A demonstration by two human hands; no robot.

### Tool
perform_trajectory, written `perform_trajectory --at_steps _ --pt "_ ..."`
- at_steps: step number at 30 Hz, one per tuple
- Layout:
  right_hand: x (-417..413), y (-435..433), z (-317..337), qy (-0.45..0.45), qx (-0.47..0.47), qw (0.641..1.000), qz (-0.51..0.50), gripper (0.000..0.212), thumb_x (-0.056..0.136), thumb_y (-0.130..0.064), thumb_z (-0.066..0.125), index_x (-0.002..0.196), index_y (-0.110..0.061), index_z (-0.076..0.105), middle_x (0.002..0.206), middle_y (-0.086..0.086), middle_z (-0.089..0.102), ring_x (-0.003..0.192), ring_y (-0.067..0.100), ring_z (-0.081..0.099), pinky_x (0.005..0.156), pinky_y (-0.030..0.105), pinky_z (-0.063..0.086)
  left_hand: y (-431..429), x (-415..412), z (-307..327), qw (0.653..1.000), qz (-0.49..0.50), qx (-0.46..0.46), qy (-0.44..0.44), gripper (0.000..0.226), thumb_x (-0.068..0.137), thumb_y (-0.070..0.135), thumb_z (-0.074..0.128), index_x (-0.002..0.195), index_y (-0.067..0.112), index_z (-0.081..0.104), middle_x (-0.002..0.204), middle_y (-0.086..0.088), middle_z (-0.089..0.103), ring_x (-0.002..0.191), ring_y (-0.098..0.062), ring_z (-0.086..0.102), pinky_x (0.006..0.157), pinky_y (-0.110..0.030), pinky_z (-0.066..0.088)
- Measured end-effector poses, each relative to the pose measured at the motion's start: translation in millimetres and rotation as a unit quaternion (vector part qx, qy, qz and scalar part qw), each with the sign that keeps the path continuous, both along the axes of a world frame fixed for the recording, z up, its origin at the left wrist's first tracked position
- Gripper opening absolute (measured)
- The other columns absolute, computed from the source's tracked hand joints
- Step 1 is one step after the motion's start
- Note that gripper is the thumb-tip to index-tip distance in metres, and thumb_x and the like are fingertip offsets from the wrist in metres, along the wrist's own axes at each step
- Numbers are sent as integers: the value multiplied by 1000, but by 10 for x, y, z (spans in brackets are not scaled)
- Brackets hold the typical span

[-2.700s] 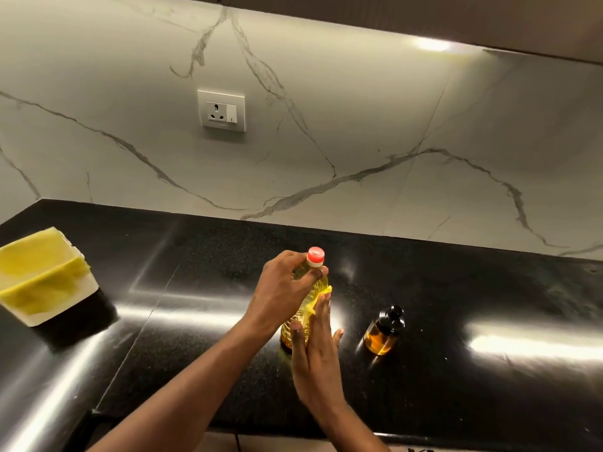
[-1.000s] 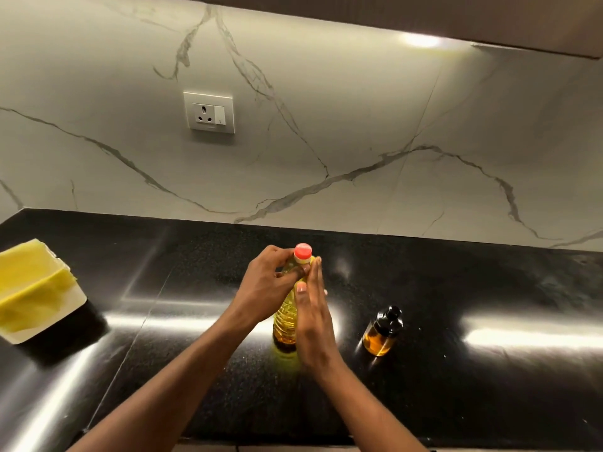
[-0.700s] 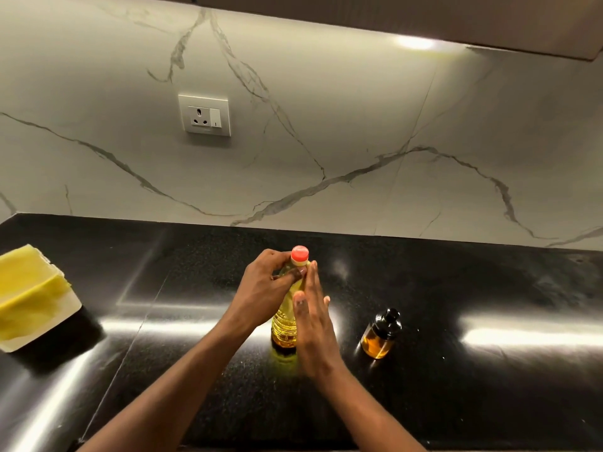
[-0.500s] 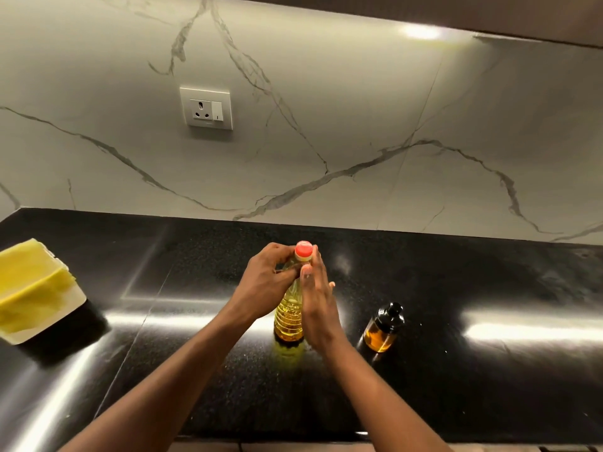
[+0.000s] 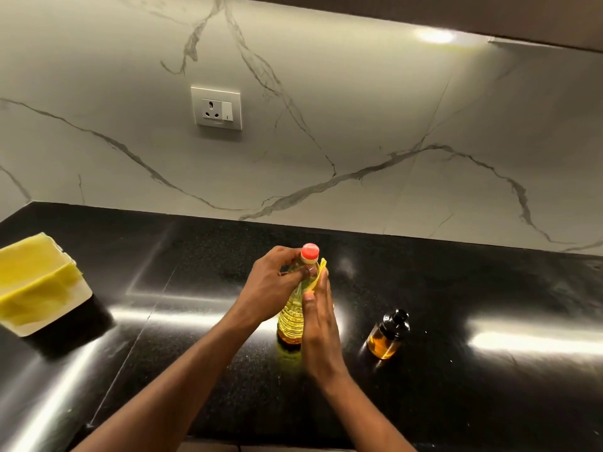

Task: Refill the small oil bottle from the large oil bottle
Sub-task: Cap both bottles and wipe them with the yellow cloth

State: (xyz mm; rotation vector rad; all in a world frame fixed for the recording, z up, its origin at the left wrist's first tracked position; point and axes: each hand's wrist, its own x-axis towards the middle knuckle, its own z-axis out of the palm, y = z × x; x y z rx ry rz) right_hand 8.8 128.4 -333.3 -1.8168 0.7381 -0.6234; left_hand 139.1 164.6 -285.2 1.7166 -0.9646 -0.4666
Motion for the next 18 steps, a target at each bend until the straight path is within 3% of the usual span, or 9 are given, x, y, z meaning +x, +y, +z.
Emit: perform_trajectory --at_steps 7,11,13,15,18 --pt "92 -302 66 32 64 997 -12 88 93 -82 11 168 -37 9 177 -6 15 163 17 15 132 61 7 -11 -30 13 1000 2 6 -15 28 98 27 71 126 24 71 115 7 65 104 -1 62 81 -12 45" --pt "-72 -115 -100 56 51 997 16 107 76 -103 7 167 -47 -2 177 -12 10 160 10 14 131 62 4 -14 -40 -9 1000 7 3 -6 21 99 25 70 121 29 71 117 8 65 106 -2 61 79 -10 44" --pt "-138 -85 -137 51 52 997 24 108 75 -104 7 167 -48 0 177 -11 16 157 6 17 132 60 7 -16 -54 4 1000 2 3 -9 22 100 26 70 122 28 71 118 8 64 109 -5 62 79 -11 44" --pt "-142 -128 -81 27 57 998 25 93 84 -96 12 166 -51 6 174 -6 29 157 15 32 132 55 20 -12 -55 20 1000 -7 4 -7 24 100 27 70 124 27 70 120 6 65 111 -7 62 81 -13 45" --pt "-71 -198 163 6 24 999 28 88 89 -87 11 165 -44 9 176 -6 21 162 16 23 133 52 15 22 -9 20 1000 -29 3 9 21 101 27 68 122 31 70 122 6 66 113 -8 63 84 -16 47"
